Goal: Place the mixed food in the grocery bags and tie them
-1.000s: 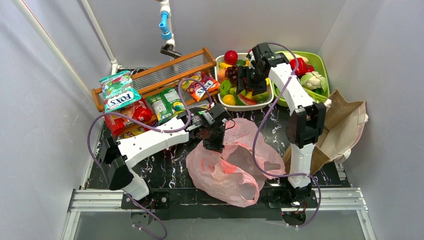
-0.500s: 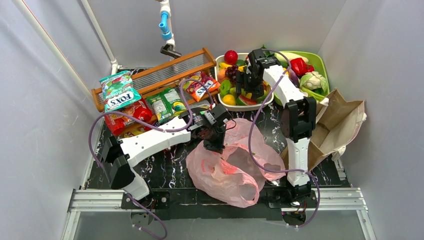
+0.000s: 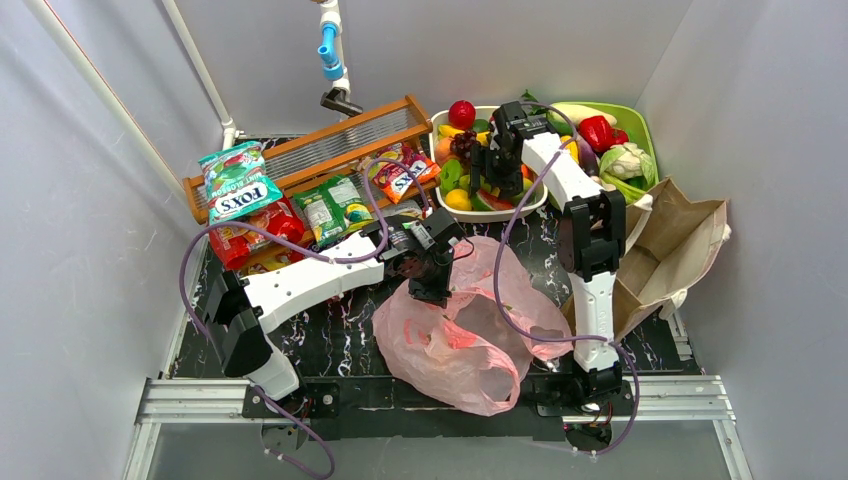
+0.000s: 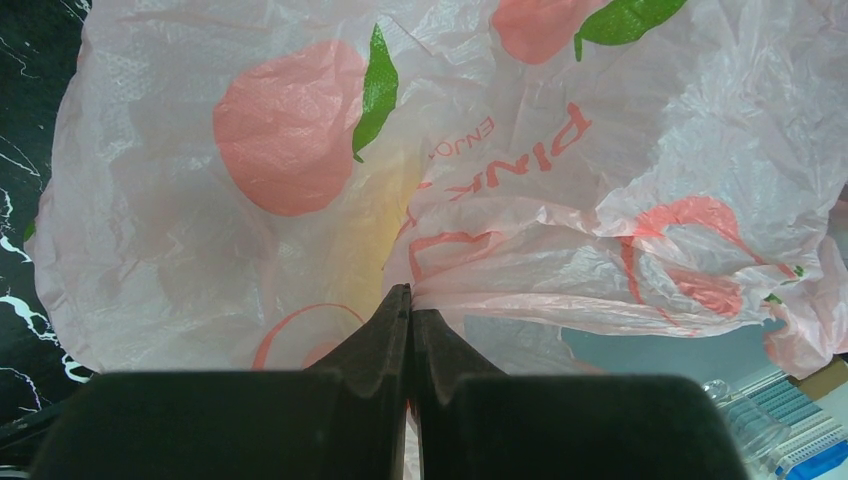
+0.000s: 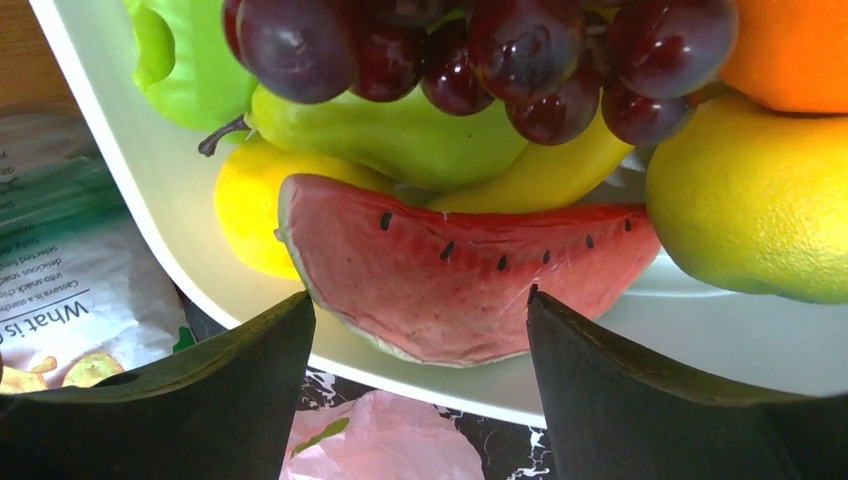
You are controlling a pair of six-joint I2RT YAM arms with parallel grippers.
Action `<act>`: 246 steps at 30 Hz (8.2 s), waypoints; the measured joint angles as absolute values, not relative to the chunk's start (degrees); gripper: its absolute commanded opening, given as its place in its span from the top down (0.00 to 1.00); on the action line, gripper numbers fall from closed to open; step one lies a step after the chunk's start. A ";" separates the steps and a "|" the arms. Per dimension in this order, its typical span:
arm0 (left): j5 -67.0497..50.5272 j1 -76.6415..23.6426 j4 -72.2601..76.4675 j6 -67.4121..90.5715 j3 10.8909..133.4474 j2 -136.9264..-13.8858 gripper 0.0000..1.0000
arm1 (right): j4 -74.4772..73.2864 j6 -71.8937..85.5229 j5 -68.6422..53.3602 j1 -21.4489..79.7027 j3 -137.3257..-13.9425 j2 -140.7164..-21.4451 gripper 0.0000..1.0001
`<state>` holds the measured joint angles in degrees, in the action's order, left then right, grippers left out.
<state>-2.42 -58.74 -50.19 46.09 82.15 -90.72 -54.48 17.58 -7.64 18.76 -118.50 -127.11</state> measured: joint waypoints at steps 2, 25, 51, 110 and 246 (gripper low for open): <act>-2.39 -58.74 -50.17 46.09 82.15 -90.72 1.00 | -54.02 17.82 -7.66 18.76 -118.50 -127.76 0.21; -2.37 -58.74 -49.69 47.18 81.01 -90.17 1.00 | -52.75 18.09 -9.74 18.98 -119.35 -127.37 0.76; -2.31 -58.74 -46.63 48.64 76.07 -86.41 1.00 | -52.62 16.25 -2.98 19.25 -124.40 -132.86 0.22; -0.32 -58.72 -51.11 48.18 88.64 -87.02 1.00 | -57.47 18.20 -23.94 19.77 -113.69 -91.81 0.99; -7.11 -54.13 -46.26 50.04 74.85 -86.91 1.00 | -46.52 16.99 -1.48 20.32 -131.59 -130.78 0.52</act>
<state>-7.11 -54.13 -46.26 50.04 74.85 -86.91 -46.52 16.99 -1.48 20.32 -131.59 -130.78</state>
